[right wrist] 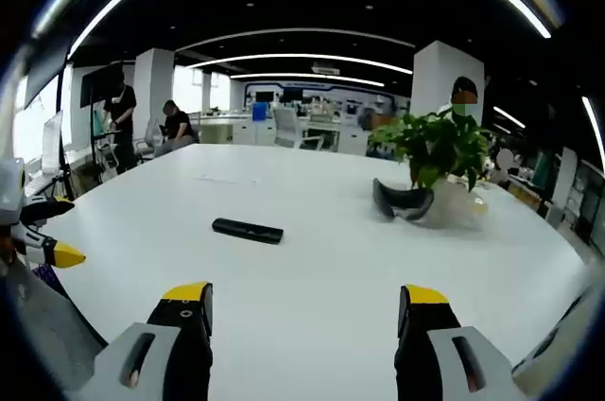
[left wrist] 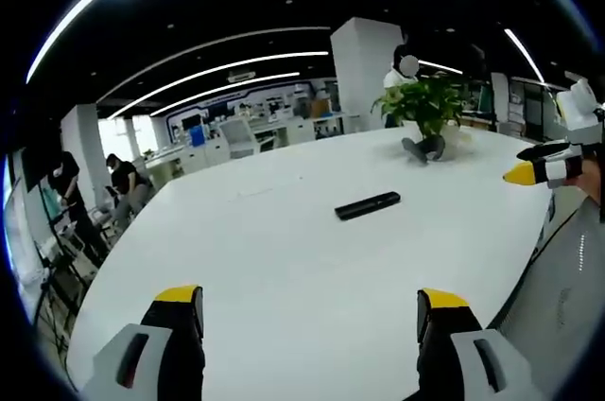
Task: Press the specified remote control buttons in sequence, fully releasing each button before pressing the next.
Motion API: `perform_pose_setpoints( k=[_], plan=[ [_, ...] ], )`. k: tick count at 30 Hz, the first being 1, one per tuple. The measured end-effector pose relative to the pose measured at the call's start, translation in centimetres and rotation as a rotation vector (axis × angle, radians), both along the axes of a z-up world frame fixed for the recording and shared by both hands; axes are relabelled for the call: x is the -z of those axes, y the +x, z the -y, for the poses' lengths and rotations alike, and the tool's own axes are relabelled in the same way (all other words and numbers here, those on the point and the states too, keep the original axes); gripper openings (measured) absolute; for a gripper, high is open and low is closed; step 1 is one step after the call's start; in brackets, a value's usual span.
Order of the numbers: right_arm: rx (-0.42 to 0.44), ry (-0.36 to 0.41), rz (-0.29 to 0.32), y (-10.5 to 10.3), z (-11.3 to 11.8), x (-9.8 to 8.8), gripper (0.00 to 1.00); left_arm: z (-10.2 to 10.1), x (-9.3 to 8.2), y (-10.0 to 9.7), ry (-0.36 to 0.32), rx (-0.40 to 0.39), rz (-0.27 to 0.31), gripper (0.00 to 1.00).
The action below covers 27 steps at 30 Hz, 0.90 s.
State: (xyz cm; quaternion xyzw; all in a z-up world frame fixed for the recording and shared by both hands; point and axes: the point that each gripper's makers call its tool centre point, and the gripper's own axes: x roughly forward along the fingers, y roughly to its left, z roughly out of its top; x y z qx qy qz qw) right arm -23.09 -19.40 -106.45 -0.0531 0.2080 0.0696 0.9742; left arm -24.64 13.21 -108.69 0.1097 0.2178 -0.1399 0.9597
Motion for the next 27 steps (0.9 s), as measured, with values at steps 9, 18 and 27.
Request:
perform_pose_setpoints(
  k=[9, 18, 27],
  plan=[
    [-0.014, -0.018, -0.022, -0.1, -0.3, 0.4, 0.78, -0.3, -0.1, 0.0, 0.009, -0.011, 0.005, 0.97],
    [-0.026, -0.027, -0.02, -0.1, -0.5, 0.4, 0.79, -0.8, -0.4, 0.1, -0.004, -0.039, 0.015, 0.96],
    [-0.059, -0.052, -0.032, -0.2, -1.1, 0.7, 0.78, -0.8, -0.1, 0.1, 0.014, -0.035, 0.005, 0.96]
  ],
)
